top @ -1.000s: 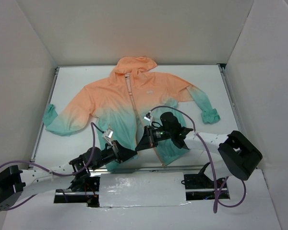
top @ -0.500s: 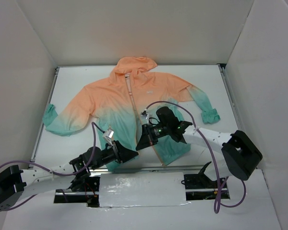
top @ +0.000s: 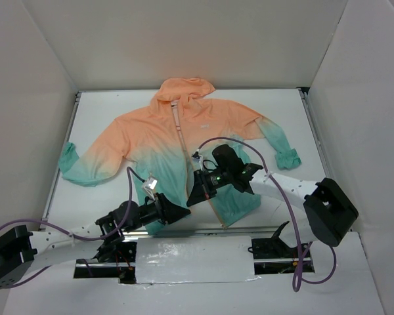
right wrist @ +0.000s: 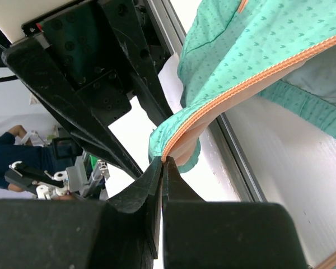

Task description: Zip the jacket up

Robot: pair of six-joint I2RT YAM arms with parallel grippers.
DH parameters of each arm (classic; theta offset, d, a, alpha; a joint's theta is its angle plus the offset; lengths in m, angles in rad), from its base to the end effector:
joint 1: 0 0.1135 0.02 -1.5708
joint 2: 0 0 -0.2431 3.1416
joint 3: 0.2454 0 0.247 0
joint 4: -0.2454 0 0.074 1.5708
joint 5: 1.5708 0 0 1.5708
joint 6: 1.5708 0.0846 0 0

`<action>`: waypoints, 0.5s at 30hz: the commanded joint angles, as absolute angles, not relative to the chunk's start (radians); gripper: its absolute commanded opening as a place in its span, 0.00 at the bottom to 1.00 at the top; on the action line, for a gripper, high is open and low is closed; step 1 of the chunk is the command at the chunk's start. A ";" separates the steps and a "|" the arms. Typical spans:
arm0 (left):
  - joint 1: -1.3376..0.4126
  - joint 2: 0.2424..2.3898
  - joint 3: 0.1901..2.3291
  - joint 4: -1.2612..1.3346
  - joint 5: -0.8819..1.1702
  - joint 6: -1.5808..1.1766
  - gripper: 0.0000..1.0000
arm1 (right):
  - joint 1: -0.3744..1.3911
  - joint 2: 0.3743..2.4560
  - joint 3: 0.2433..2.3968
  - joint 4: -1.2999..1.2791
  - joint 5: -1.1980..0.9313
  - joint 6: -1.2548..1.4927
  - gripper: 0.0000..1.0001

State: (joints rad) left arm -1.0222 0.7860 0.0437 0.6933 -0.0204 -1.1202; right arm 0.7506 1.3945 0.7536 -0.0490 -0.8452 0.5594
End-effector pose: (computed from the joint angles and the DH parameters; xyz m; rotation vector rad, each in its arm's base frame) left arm 0.1181 -0.1900 0.1600 -0.1108 1.8846 -1.5686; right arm 0.1804 0.2548 0.1748 -0.7551 2.4030 1.5862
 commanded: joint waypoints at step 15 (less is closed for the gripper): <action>-1.017 0.798 0.031 0.764 0.005 -1.082 0.11 | 0.759 1.408 0.824 -0.072 -0.824 0.546 0.00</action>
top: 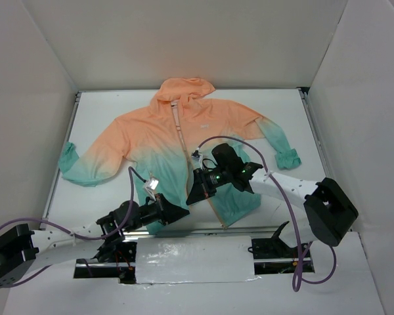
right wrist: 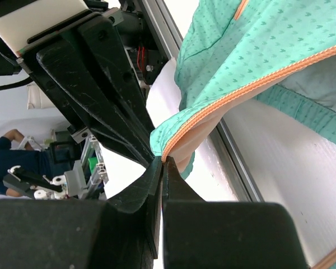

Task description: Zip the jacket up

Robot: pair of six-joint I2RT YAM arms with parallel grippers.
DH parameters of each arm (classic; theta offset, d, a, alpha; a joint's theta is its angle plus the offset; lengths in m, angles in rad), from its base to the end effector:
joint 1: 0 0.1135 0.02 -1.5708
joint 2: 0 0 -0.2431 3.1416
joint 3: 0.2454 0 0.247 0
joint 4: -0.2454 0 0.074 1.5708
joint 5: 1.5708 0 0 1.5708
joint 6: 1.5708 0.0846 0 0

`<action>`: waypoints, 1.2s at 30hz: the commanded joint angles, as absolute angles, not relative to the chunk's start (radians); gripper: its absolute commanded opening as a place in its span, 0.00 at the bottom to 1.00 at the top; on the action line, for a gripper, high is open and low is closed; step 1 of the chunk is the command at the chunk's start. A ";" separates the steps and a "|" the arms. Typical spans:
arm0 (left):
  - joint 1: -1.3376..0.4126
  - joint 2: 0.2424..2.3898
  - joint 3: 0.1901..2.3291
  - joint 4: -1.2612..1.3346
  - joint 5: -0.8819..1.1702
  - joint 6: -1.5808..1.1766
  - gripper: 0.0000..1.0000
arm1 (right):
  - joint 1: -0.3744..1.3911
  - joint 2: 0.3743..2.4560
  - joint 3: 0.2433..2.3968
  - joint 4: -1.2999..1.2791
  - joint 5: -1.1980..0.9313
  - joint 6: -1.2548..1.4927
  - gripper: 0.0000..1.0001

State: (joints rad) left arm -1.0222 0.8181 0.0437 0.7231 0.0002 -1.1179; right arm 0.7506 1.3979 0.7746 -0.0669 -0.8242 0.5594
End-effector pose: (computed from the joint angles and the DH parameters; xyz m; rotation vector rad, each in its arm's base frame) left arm 0.1176 -0.1924 0.1581 -0.0905 1.8936 -1.5799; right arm 0.1837 0.2563 0.1781 -0.7410 2.4064 1.5627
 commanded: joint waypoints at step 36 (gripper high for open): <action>-1.003 0.828 0.040 0.825 -0.011 -1.126 0.00 | 0.735 1.318 0.678 0.135 -0.893 0.660 0.15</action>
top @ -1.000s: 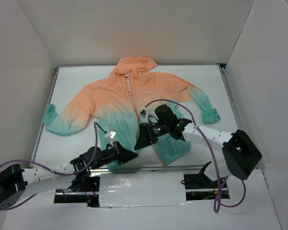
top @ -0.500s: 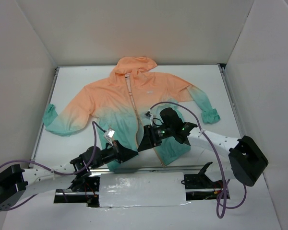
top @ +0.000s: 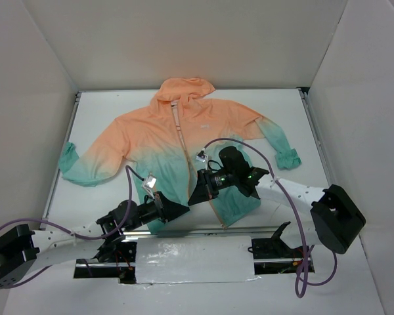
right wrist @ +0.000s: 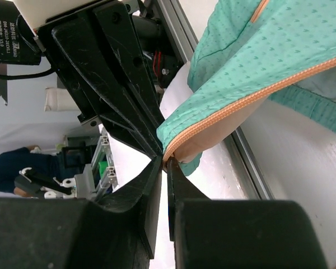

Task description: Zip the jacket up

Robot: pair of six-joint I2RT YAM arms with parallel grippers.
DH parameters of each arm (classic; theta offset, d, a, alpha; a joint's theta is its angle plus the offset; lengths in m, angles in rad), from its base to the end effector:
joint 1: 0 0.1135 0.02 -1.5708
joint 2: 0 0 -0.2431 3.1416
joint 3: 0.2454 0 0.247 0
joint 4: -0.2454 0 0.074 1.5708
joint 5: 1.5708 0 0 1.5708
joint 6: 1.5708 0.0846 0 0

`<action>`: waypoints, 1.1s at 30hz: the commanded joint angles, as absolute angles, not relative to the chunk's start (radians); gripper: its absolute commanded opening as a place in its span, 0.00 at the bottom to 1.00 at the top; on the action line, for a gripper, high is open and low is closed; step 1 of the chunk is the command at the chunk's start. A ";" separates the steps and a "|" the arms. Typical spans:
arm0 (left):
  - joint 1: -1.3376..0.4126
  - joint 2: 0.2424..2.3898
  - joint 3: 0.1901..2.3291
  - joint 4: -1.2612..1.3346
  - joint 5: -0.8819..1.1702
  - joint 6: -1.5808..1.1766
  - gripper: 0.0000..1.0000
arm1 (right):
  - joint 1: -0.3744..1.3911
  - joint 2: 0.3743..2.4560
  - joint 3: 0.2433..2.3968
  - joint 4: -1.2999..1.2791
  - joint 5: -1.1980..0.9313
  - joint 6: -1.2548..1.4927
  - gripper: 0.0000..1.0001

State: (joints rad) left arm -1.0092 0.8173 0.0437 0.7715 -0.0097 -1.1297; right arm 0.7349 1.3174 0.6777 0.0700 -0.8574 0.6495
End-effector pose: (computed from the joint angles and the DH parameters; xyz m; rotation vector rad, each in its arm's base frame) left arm 0.1208 -0.1905 0.1660 -0.1197 1.8363 -1.6060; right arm 0.1767 0.2460 0.1842 -0.6885 2.3270 1.6503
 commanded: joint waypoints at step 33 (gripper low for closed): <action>-0.999 0.805 0.035 0.808 -0.009 -1.114 0.26 | 0.761 1.336 0.770 -0.119 -0.773 0.514 0.00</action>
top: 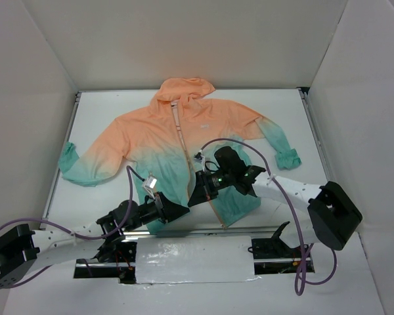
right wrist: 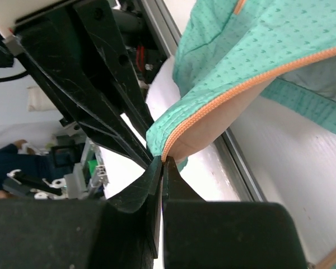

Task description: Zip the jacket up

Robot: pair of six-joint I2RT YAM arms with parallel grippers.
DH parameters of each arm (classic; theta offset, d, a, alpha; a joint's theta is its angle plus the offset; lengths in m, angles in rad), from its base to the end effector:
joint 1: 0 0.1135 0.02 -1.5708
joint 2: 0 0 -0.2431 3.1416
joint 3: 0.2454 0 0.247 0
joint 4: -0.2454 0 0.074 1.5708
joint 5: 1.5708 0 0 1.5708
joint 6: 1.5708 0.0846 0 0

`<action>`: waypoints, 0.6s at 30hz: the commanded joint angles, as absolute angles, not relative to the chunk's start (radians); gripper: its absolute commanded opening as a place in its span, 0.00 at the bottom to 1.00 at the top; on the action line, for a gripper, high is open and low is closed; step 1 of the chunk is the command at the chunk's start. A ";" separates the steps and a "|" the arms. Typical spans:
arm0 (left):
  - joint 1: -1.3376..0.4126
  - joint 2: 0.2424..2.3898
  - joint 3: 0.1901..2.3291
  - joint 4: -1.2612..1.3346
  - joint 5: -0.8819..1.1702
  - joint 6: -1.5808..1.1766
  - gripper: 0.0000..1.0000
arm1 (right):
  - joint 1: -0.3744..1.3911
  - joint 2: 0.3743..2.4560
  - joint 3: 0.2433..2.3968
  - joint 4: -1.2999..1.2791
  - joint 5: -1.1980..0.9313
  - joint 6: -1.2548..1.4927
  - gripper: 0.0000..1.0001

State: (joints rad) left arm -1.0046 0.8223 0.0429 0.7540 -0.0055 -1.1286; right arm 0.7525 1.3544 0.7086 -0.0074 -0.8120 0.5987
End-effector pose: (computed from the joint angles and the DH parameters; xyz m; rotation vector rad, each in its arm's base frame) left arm 0.1215 -0.1902 0.1619 -0.1205 1.8607 -1.5892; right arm 0.1772 0.2500 0.1743 -0.7042 2.3935 1.5726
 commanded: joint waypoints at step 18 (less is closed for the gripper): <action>-0.994 0.868 0.028 0.893 0.043 -1.100 0.33 | 0.764 1.354 0.804 -0.183 -0.896 0.431 0.00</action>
